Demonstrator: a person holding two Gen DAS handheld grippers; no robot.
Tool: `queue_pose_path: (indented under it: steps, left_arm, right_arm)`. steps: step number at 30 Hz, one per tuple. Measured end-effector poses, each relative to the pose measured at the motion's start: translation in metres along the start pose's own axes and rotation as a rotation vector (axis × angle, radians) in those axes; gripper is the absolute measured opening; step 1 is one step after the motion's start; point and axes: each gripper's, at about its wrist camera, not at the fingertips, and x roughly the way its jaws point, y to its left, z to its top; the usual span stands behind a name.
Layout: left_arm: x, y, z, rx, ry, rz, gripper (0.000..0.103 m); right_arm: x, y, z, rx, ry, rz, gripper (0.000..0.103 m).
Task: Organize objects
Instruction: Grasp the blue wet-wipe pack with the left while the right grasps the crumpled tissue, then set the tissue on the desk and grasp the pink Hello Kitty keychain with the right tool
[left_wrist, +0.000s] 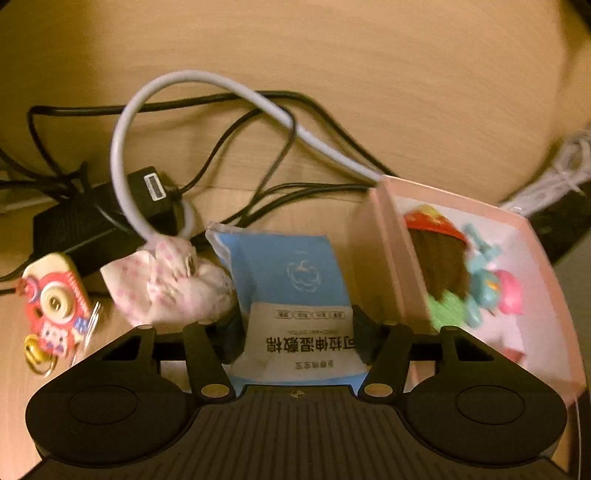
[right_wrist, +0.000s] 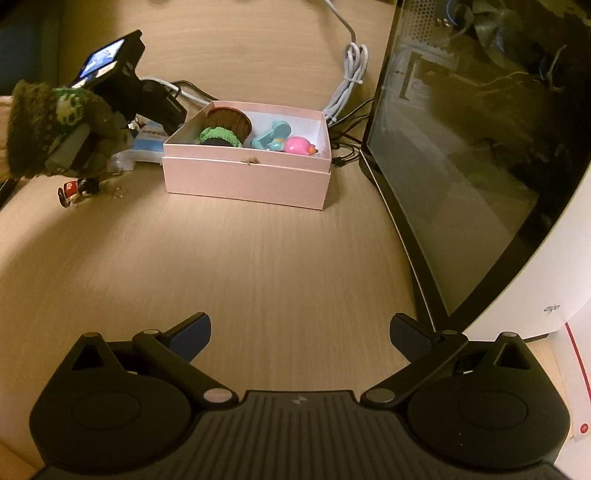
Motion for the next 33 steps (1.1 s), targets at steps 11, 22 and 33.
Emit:
queue_pose_path:
  steps: [11,22,33]
  left_arm:
    - [-0.136,0.036,-0.118,-0.057,-0.053,-0.240,0.061]
    - [-0.217,0.138,-0.202,-0.316,-0.091,0.037,0.061]
    - [-0.266,0.220,-0.230,-0.471,-0.177,0.076,0.061]
  right_arm:
    - [0.018,0.031,0.021,-0.106,-0.030,0.149,0.103]
    - [0.068,0.138,0.143,-0.170,-0.079,0.413,0.103]
    - [0.214,0.246,0.236,-0.119,0.033,0.286,0.067]
